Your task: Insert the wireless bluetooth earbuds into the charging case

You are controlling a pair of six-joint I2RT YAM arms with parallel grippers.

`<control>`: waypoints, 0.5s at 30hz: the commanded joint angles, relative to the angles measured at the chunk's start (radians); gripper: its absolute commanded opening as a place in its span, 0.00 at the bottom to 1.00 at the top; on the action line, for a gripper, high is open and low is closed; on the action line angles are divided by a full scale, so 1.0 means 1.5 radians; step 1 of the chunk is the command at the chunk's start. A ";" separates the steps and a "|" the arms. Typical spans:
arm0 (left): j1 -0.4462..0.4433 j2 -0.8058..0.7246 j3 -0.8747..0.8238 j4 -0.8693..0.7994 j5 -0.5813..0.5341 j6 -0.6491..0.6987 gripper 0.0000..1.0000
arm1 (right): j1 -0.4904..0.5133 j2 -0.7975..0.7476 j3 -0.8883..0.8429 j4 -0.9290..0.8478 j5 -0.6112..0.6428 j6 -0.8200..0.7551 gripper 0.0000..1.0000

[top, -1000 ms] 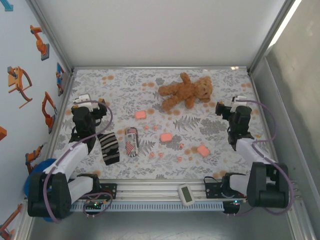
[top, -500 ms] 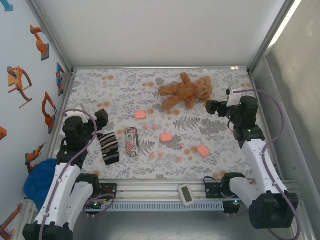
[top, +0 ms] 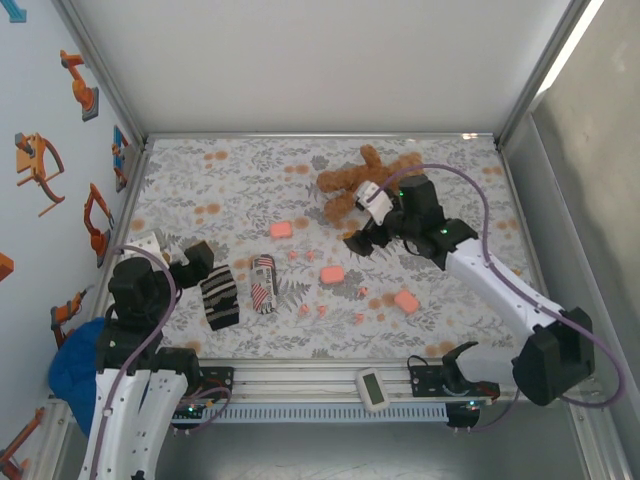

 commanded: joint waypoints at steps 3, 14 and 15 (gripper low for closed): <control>0.000 -0.032 0.004 -0.038 -0.023 0.015 0.96 | 0.043 0.120 0.122 -0.068 -0.021 -0.216 0.99; -0.001 -0.110 -0.013 -0.072 -0.062 -0.006 0.96 | 0.085 0.363 0.348 -0.166 -0.005 -0.316 1.00; -0.001 -0.116 -0.014 -0.072 -0.067 -0.008 0.96 | 0.087 0.382 0.362 -0.166 -0.006 -0.319 0.99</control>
